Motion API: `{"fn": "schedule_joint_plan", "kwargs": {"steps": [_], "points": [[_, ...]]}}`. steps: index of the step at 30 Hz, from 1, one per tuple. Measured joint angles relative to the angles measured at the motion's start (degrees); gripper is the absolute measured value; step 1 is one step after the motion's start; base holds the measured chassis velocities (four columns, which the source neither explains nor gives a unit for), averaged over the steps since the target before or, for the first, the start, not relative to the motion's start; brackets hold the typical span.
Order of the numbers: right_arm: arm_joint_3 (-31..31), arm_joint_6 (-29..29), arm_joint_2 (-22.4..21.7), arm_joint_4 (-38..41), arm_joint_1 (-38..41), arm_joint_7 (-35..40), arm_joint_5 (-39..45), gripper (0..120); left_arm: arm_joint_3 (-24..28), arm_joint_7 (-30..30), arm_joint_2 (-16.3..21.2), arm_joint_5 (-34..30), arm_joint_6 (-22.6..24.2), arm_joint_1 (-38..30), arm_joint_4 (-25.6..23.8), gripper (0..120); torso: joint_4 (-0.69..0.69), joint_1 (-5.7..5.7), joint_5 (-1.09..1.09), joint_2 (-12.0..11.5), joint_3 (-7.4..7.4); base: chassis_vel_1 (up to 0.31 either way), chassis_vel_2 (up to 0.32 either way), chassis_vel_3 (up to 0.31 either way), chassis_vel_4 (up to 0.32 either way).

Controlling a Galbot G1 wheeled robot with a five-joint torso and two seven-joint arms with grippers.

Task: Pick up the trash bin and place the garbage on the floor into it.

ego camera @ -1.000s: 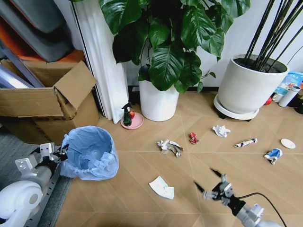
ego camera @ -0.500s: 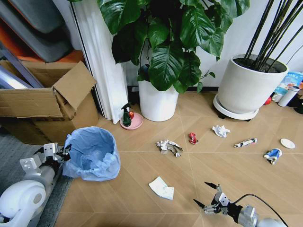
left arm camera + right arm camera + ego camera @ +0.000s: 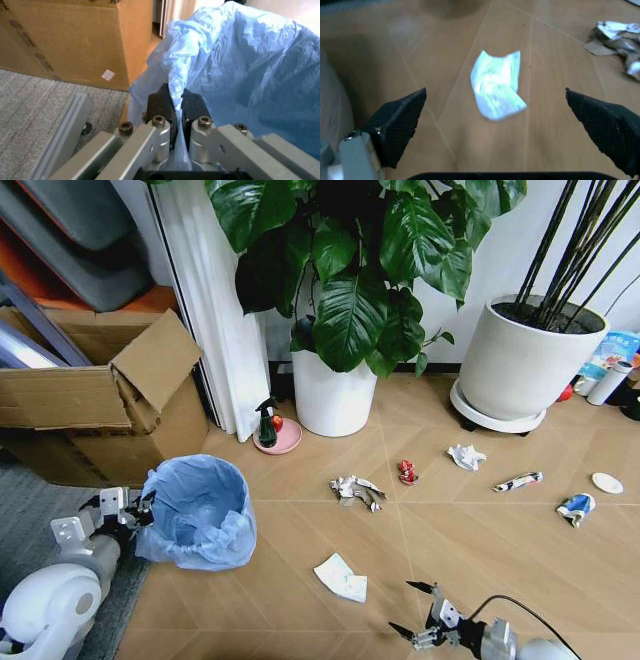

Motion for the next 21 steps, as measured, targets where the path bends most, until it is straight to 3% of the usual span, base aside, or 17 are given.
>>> {"fn": "schedule_joint_plan", "kwargs": {"steps": [5, 10, 13, 14, 18, 21], "points": [[-4.26, -2.03, 1.64, -0.94, 2.93, 1.18, 2.71, 100, -0.43, -0.03, 0.31, 0.0, 0.01, 0.46, -0.2, 0, 0.01, 0.0, 0.0, 0.0, 0.0, 0.0, 0.0, 0.0, 0.0], [-8.91, -3.56, -0.46, 0.06, 4.7, 2.97, 6.48, 100, -0.77, -0.05, 0.3, 0.0, 0.01, 0.77, -0.68, 0, -0.02, 0.0, 0.01, 0.0, 0.0, 0.0, 0.0, 0.0, 0.0], [-10.35, -3.9, -5.81, 3.14, 5.91, 3.85, 9.72, 100, -0.9, -0.05, 0.5, 0.18, -0.01, 1.22, -0.9, 0, 0.01, 0.0, -0.01, 0.0, 0.0, 0.0, 0.0, 0.0, 0.0], [-10.35, -3.9, -5.81, 3.14, 5.91, 3.85, 9.72, 100, -0.9, -0.05, 0.5, 0.18, -0.01, 1.22, -0.9, 0, 0.01, 0.0, -0.01, 0.0, 0.0, 0.0, 0.0, 0.0, 0.0], [-8.6, -3.74, -14.64, 5.85, 5.76, 2.92, 13.34, 100, -0.92, -0.12, 0.56, 0.2, 0.01, 1.02, -1.35, 0, 0.0, 0.0, -0.02, 0.0, 0.0, 0.0, 0.0, 0.0, 0.0], [-8.96, -3.75, -17.86, 5.98, 6.46, 0.3, 16.54, 100, -0.59, -0.24, 0.58, 0.19, 0.16, 0.94, -1.42, 0, -0.02, 0.0, -0.02, 0.0, 0.0, 0.0, 0.0, 0.0, 0.0]]}}
